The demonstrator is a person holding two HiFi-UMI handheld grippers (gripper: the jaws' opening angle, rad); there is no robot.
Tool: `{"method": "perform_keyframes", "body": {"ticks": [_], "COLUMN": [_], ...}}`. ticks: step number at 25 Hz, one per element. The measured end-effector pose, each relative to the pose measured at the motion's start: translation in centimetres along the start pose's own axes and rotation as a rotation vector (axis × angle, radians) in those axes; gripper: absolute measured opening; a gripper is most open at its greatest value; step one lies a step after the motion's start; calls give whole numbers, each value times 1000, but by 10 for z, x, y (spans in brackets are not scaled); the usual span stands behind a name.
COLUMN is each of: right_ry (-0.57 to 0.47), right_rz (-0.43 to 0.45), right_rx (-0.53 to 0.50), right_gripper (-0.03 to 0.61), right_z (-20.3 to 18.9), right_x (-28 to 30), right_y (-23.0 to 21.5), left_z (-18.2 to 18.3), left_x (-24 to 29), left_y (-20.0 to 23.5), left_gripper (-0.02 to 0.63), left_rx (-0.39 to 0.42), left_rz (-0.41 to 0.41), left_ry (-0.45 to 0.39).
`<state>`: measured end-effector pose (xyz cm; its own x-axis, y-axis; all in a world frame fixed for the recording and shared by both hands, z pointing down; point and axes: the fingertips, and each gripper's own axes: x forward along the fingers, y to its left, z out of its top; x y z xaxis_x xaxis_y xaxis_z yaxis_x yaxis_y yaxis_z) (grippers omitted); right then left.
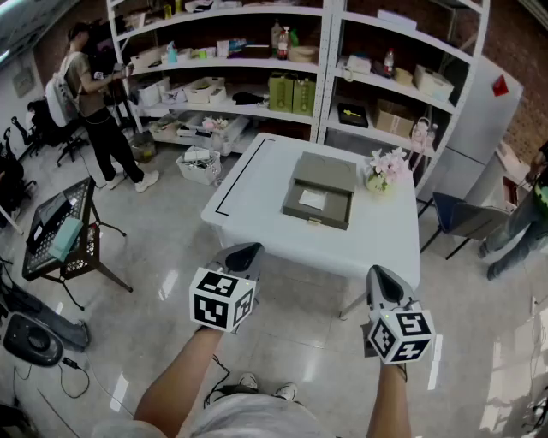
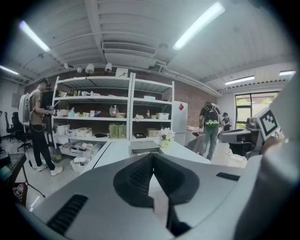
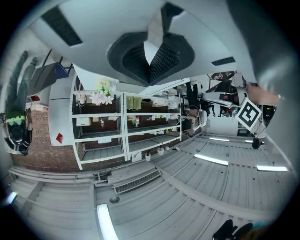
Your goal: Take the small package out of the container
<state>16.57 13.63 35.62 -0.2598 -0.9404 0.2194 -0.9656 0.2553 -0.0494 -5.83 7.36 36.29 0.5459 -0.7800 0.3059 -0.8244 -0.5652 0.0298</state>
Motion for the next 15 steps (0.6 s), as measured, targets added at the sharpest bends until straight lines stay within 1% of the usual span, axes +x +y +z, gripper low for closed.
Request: {"method": "perform_keyframes", "body": {"ticks": [5,15], "right_ry": [-15,-15], "right_rz": [4,57], "right_rx": [3,-30], "right_gripper": [3,3], "right_z": [3,7], "right_x": [0,18], "right_y": [-12,-19], "left_z": [4,4], "left_x": [10,20], "left_y": [-14,-25], "left_gripper": [2,2], "left_rx": [14,10], "left_rz": [-7,22], "left_ry": [-1,5]}}
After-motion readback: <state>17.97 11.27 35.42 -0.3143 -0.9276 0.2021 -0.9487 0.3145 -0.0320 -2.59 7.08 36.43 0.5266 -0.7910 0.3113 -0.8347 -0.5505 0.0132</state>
